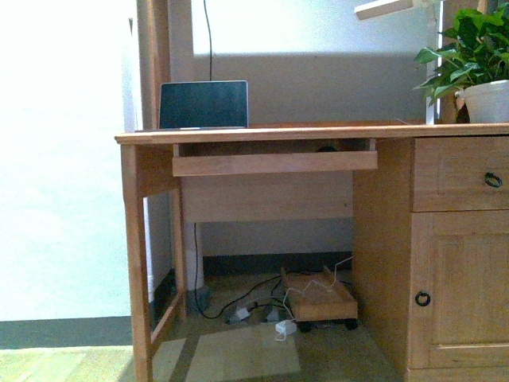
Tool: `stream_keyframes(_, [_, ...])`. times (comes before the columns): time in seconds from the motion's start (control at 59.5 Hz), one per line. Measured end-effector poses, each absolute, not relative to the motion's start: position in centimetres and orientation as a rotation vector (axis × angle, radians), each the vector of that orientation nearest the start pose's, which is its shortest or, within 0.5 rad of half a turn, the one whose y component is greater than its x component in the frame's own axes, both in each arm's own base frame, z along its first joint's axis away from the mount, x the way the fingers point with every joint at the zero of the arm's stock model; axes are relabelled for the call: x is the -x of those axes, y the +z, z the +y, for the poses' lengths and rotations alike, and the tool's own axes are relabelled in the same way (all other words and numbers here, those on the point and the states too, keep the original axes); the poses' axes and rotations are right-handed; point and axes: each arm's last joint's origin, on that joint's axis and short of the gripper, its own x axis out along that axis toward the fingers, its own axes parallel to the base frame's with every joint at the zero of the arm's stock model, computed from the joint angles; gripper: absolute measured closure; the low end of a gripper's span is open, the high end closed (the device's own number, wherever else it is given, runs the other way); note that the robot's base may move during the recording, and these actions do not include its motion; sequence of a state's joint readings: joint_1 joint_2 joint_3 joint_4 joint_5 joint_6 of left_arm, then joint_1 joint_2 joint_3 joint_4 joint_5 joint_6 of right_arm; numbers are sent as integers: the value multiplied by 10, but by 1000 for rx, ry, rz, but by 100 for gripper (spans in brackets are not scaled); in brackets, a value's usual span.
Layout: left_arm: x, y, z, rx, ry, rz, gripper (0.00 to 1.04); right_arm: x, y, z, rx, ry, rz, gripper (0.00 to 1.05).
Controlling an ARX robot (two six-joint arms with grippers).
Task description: Place mouse
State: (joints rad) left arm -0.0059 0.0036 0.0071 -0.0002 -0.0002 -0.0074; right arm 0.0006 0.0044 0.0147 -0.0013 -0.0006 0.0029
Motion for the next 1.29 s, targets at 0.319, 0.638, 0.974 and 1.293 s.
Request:
stream_keyframes(0.319, [-97,166,-1,7,-6,-3,8,-97,168,0,-3,1,-9,7])
stream_keyframes(0.638, [-97,166,-1,7,-6,-3,8,-97,168,0,-3,1,-9,7])
stream_keyframes(0.974, [-97,166,-1,7,-6,-3,8,-97,168,0,-3,1,-9,7])
stream_keyframes(1.293, [-97,166,-1,7,-6,-3,8,-97,168,0,-3,1,-9,7])
